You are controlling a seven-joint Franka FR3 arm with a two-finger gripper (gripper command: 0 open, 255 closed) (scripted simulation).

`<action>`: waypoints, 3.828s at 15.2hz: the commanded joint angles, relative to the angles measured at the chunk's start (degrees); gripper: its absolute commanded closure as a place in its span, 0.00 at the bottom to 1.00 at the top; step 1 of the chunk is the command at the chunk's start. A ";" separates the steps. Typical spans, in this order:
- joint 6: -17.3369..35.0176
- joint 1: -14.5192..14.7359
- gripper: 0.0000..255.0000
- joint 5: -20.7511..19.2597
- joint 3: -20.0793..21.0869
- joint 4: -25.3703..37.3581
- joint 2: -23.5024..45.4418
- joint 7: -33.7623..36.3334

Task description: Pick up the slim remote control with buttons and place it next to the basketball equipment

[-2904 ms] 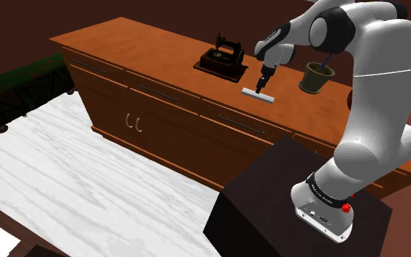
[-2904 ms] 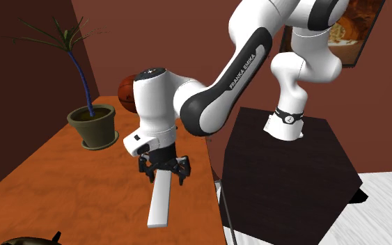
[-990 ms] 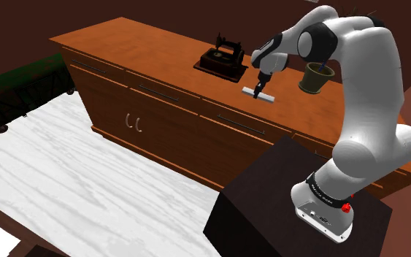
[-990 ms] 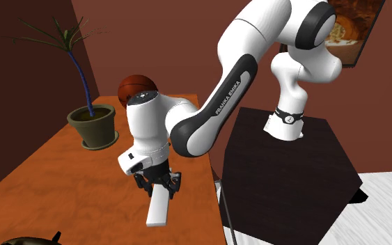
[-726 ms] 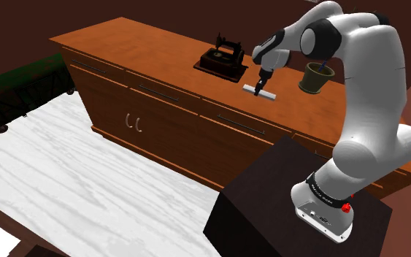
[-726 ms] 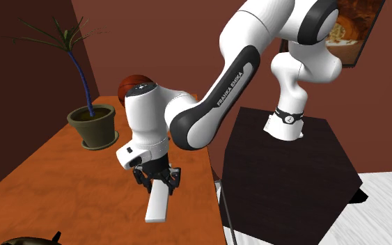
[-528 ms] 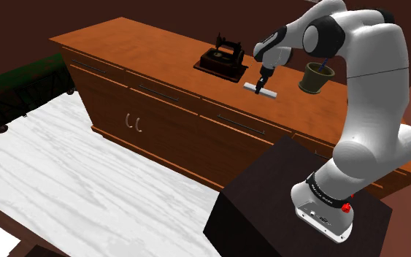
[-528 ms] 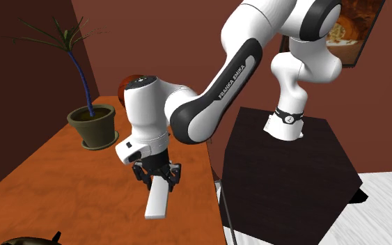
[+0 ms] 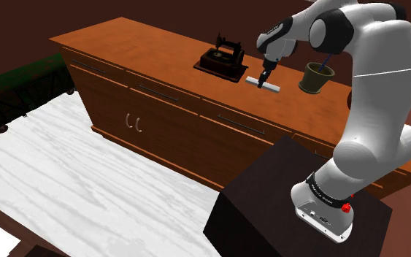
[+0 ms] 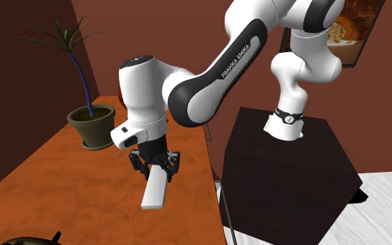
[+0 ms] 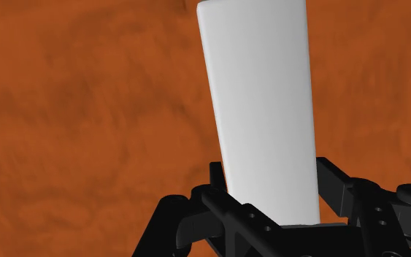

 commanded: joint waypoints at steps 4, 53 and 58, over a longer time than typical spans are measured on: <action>-2.63 0.48 1.00 -0.96 -0.70 0.52 -2.21 0.64; -20.52 -2.77 1.00 -9.98 -8.49 -2.71 -24.51 -6.00; -19.28 -5.49 1.00 -11.52 -10.95 -7.30 -28.10 -11.10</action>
